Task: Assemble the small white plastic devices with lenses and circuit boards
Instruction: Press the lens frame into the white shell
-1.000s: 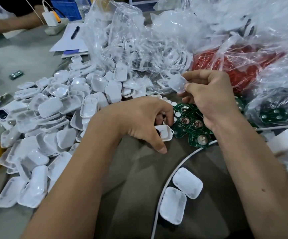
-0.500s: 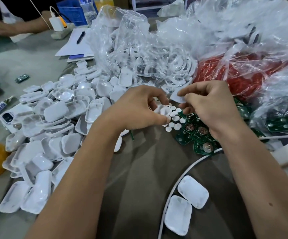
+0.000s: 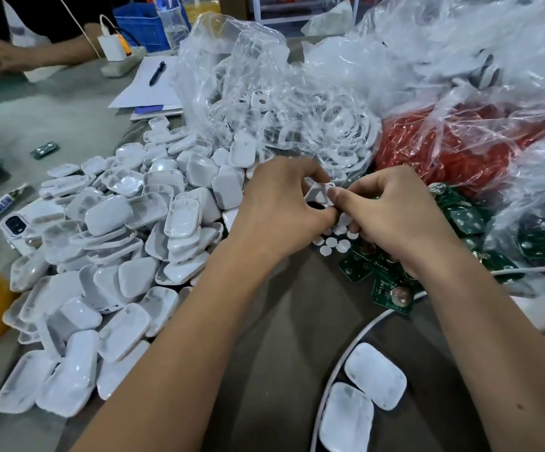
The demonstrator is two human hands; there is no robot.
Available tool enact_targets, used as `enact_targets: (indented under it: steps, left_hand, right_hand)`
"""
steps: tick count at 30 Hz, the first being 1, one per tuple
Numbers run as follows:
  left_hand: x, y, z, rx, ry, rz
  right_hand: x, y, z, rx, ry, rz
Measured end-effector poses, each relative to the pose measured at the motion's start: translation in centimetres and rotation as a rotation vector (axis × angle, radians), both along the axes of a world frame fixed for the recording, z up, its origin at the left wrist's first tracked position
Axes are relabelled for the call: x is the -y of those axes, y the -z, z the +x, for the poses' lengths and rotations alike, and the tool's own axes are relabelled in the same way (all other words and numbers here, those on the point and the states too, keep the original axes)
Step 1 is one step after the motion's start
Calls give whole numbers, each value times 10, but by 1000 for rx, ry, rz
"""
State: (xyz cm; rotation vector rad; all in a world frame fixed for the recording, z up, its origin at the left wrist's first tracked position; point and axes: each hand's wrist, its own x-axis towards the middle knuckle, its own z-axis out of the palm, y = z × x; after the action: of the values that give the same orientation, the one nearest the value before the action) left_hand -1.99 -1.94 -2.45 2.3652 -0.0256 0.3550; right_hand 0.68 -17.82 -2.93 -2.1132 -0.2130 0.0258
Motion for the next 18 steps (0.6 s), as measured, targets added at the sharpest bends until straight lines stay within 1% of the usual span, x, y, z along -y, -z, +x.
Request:
enact_targets:
  steps: [3,6,8,11,12,16,18]
  left_hand:
    - [-3,-1,0,-81,29,-69]
    - [-15,-5,0,-197,44,-209]
    - [-20,-7,1,-228,17,-396]
    - [-18,-8,4,-332,-34,-806]
    - [-16,-8,5,-380,-36,-912]
    - [-15,-5,8,-514,67,-1223]
    - [-17,-3,9,-544,155,-1324]
  right_hand:
    - [1,0,3,-21,6,20]
    - [3,2,7,-57,26,57]
    - [5,1,9,-90,47,91]
    - [10,-3,14,-151,60,181]
    - [10,-4,15,-160,57,197]
    - [9,-13,17,-177,-10,175]
    - [9,-19,18,-176,-31,158]
